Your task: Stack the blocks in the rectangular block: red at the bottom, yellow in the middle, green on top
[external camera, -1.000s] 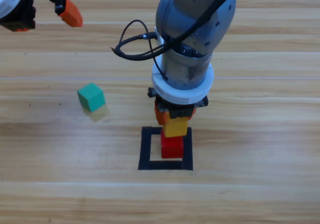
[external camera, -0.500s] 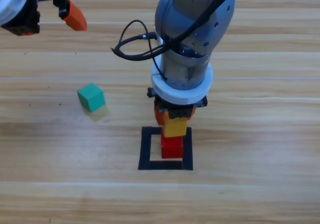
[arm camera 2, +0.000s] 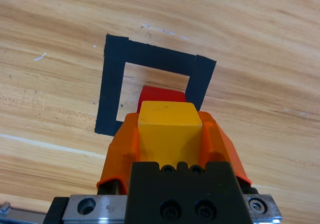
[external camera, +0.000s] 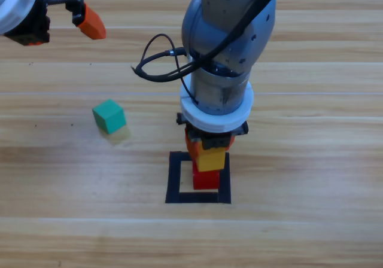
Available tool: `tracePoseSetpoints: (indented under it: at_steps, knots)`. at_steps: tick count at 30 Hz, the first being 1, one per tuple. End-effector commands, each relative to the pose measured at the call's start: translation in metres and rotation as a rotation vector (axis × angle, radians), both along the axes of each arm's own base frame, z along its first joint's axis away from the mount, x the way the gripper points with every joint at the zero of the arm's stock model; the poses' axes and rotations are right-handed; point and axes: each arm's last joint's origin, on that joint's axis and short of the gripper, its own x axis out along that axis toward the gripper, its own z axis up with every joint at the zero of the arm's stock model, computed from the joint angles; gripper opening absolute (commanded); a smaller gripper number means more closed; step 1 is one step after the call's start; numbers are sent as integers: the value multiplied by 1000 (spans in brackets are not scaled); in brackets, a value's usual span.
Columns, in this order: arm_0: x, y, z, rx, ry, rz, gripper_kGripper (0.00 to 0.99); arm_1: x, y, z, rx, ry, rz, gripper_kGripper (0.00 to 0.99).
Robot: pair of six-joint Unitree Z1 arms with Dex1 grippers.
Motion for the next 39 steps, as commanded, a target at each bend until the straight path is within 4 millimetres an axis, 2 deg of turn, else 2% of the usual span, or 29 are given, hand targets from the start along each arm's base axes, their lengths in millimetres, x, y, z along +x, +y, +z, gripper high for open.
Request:
tracePoseSetpoints:
  at_steps: [1, 6, 15, 16, 19, 20, 21, 22, 26, 28, 31, 34, 37, 39]
  knots:
    - [0, 4, -6, 6, 16, 1, 990, -17, 14, -23, -55, 19, 28, 0]
    - [2, 6, -5, -8, 18, 13, 990, -17, 15, -26, -59, 18, 24, 0]
    - [41, -5, -21, -55, 127, 183, 990, -16, 16, -31, -68, 19, 24, 0]
    - [42, -5, -22, -56, 130, 188, 990, -16, 17, -32, -70, 20, 24, 57]
    - [43, -5, -22, -58, 131, 188, 990, -13, 14, -36, -81, 24, 14, 405]
    - [42, -4, -23, -55, 135, 187, 990, -9, 10, -38, -92, 25, 5, 765]
    - [43, -3, -23, -57, 137, 186, 990, -8, 8, -38, -96, 23, 0, 959]
    - [43, -3, -24, -57, 141, 185, 990, -7, 8, -37, -96, 19, 3, 990]
    - [43, -2, -24, -57, 145, 186, 990, -7, 9, -29, -82, 9, 11, 990]
    - [43, -1, -24, -56, 145, 187, 990, -8, 8, -21, -66, 2, 22, 990]
    - [44, -2, -24, -57, 142, 189, 990, -12, 1, 8, -25, -27, 48, 990]
    - [53, -5, -29, -67, 144, 220, 988, -26, -17, 65, 54, -101, 88, 990]
    - [68, -9, -42, -83, 177, 295, 979, -49, -53, 115, 174, -195, 161, 990]
    - [80, -13, -53, -87, 222, 355, 976, -71, -96, 132, 323, -269, 240, 990]
